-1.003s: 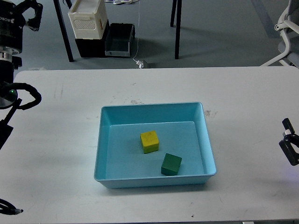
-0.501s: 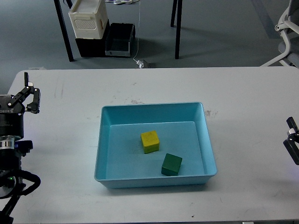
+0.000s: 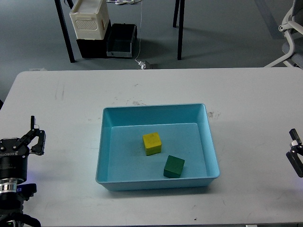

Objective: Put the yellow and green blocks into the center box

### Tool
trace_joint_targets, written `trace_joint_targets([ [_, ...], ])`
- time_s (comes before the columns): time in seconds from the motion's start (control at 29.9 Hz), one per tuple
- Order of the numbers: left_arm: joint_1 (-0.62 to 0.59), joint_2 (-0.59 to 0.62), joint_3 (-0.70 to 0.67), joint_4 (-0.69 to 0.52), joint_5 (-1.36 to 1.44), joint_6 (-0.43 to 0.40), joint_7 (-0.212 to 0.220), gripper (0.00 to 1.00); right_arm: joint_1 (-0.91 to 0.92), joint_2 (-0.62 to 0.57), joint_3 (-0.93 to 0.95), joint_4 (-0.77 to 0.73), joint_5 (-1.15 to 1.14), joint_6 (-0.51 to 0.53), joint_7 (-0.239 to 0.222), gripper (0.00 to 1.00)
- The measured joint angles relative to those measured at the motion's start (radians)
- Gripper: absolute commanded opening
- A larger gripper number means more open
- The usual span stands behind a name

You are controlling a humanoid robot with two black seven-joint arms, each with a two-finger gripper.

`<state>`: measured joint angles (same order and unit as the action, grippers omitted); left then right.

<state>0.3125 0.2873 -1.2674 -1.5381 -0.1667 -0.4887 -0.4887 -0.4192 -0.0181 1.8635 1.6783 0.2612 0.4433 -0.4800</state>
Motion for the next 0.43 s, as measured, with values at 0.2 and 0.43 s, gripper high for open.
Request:
trace_joint_targets([
  [0.2, 0.01, -0.01, -0.003, -0.019, -0.005, 0.0, 0.0, 1.0, 0.044, 0.003, 0.001, -0.091, -0.002, 0.001, 0.001, 1.0],
  [0.43, 0.035, -0.022, -0.002, -0.029, -0.005, 0.0, 0.0, 1.0, 0.054, 0.004, 0.022, -0.087, 0.0, 0.003, 0.001, 1.0],
])
